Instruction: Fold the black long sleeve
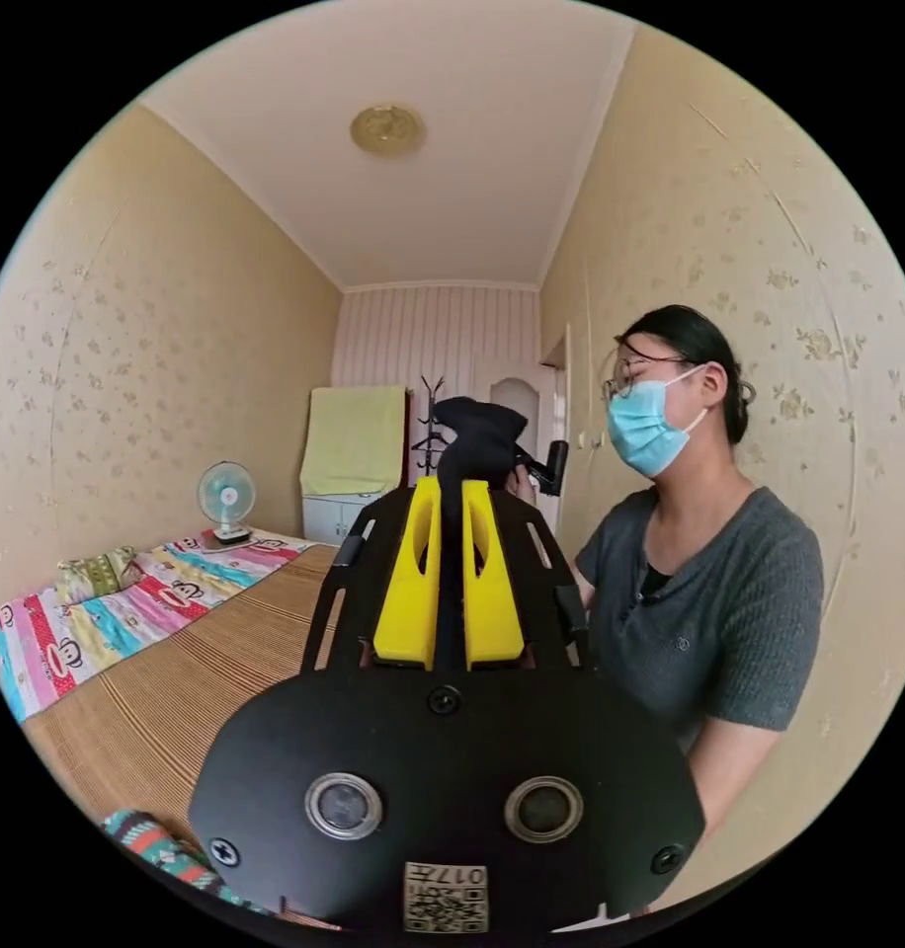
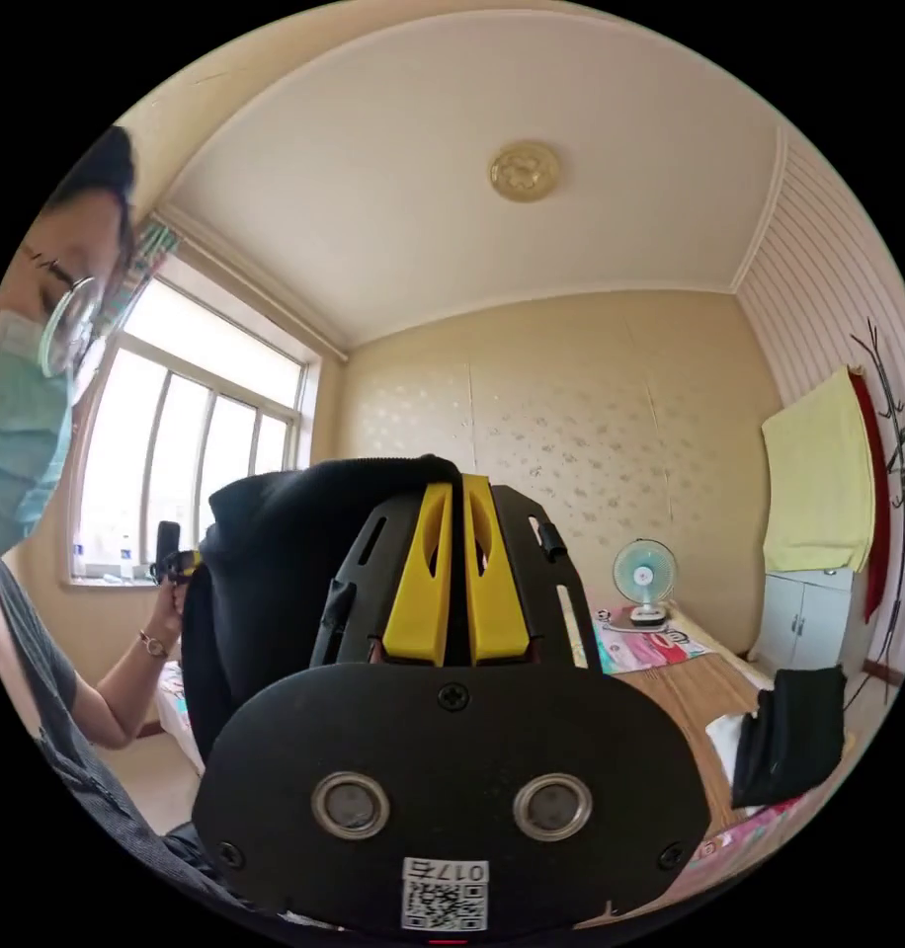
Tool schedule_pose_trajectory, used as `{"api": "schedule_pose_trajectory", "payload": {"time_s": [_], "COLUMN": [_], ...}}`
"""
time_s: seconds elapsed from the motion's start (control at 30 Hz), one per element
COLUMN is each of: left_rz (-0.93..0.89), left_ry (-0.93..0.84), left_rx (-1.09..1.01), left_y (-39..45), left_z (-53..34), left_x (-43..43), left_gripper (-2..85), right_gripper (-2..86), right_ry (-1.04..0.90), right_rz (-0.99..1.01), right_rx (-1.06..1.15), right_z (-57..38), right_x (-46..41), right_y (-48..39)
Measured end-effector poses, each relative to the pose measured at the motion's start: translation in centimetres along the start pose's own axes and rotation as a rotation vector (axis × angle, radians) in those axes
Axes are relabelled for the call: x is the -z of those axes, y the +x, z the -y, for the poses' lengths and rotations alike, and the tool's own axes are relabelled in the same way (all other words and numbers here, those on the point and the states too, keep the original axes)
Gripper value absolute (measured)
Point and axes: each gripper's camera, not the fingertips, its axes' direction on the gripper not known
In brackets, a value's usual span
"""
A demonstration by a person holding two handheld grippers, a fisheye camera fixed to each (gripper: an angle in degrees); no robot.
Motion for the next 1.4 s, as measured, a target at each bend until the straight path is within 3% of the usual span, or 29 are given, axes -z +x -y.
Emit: {"api": "schedule_pose_trajectory", "payload": {"time_s": [0.07,0.17,0.27,0.33,0.4,0.43,0.53,0.67,0.83,0.93,1.13,1.23,1.3,1.4], "left_rz": [0.063,0.316,0.48,0.619,0.8,0.8,0.726,0.547,0.548,0.646,0.595,0.673,0.787,0.964], "left_ry": [-0.055,-0.256,-0.442,-0.501,-0.535,-0.533,-0.589,-0.849,-0.986,-0.942,-0.734,-0.478,-0.194,0.05], "left_rx": [0.045,0.176,0.41,0.607,0.784,0.791,0.756,0.779,0.845,0.757,0.943,1.093,1.232,1.352], "left_y": [-3.4,-12.0,-23.3,-29.4,-32.5,-32.4,-29.9,-25.7,-21.2,-16.9,-9.3,-7.7,-7.2,-7.0], "left_z": [3.2,7.4,7.4,4.6,-0.7,-2.0,-8.4,-18.5,-25.5,-25.9,-27.3,-28.0,-29.0,-29.9], "left_x": [-1.8,-7.1,-13.7,-16.3,-18.1,-18.6,-22.7,-30.1,-32.0,-30.3,-24.1,-17.6,-10.3,-2.1], "left_gripper": [3.6,3.8,4.9,7.0,10.1,10.2,10.4,10.1,7.9,5.0,3.5,4.6,9.4,13.4], "right_gripper": [3.2,3.0,2.9,2.4,1.8,1.4,0.8,0.6,0.5,0.4,0.3,0.4,0.5,0.5], "right_ry": [-0.07,-0.261,-0.533,-0.811,-0.947,-0.99,-1.065,-1.263,-1.396,-1.306,-1.278,-1.278,-1.307,-1.327], "right_rz": [-0.063,-0.214,-0.263,-0.304,-0.291,-0.236,-0.161,-0.11,-0.105,-0.103,-0.126,-0.112,-0.102,-0.083], "right_rx": [0.03,0.075,0.103,0.035,-0.054,-0.063,-0.026,-0.062,-0.176,-0.229,-0.25,-0.309,-0.349,-0.378], "right_z": [1.6,2.1,-1.5,-7.7,-12.3,-15.0,-21.7,-30.2,-37.5,-36.4,-33.9,-33.1,-32.4,-31.5], "right_x": [-4.5,-16.2,-30.4,-39.1,-41.5,-41.6,-39.8,-38.0,-33.2,-28.6,-21.9,-22.0,-22.8,-23.5], "right_y": [1.8,6.5,12.6,17.1,19.0,19.1,18.2,17.8,19.2,19.9,20.8,23.0,24.4,26.4]}}
